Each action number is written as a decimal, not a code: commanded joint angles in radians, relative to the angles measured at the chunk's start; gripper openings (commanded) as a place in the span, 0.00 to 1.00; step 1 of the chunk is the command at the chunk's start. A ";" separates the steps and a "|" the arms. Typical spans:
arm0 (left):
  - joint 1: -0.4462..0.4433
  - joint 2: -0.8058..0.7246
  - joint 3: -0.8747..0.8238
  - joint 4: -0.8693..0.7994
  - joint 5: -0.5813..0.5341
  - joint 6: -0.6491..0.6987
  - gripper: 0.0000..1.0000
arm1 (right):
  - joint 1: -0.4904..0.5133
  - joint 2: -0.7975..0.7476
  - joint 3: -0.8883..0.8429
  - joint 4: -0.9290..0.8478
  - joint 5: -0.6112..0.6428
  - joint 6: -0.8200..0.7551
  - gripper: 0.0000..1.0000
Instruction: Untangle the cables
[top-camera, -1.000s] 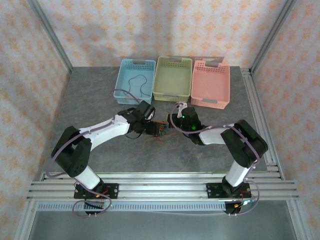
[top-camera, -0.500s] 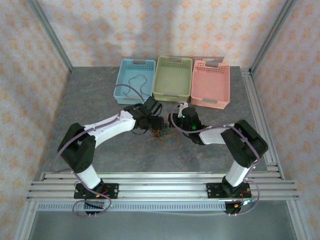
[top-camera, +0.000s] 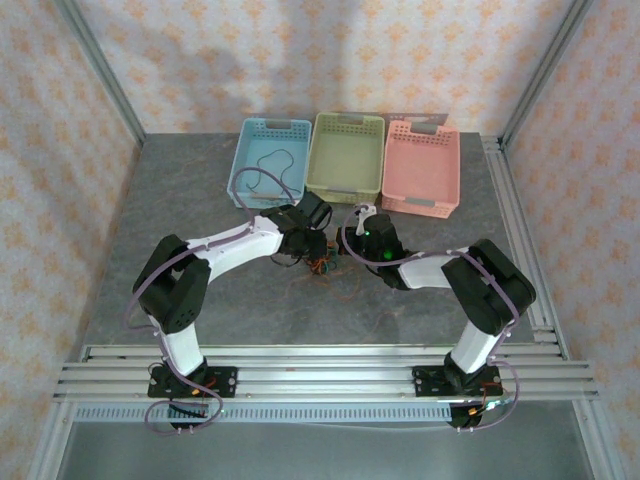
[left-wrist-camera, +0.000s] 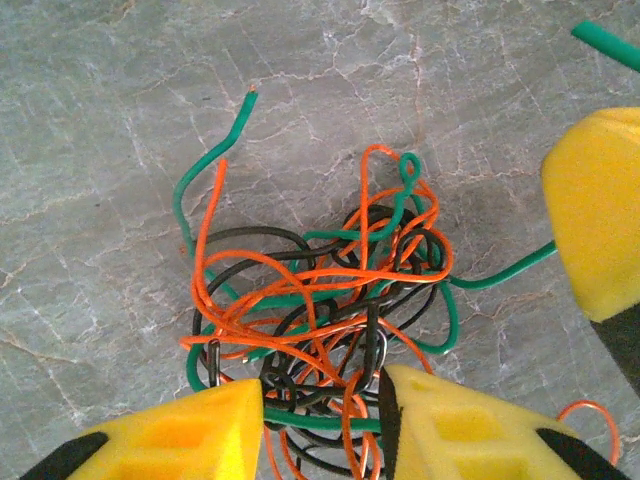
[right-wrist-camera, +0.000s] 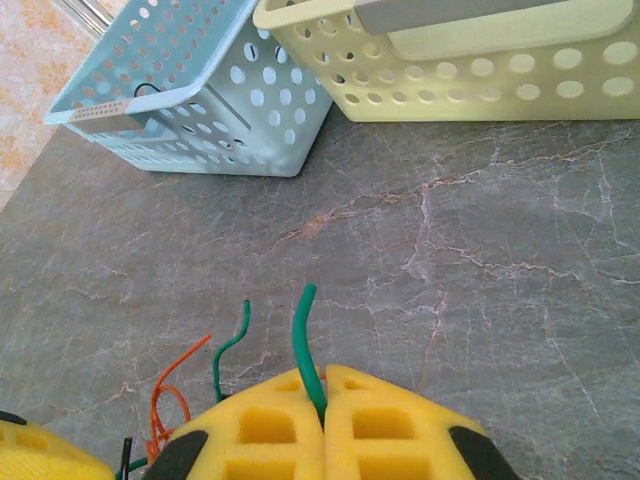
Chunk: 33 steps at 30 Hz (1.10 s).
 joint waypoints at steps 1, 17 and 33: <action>-0.013 -0.008 -0.010 -0.017 -0.004 -0.005 0.30 | -0.007 0.012 0.021 -0.010 0.021 0.007 0.00; -0.035 -0.084 -0.002 -0.067 -0.056 0.046 0.38 | -0.006 0.020 0.029 -0.021 0.019 0.009 0.00; 0.030 0.064 0.142 -0.133 -0.120 0.100 0.39 | -0.007 0.021 0.032 -0.030 0.018 0.007 0.00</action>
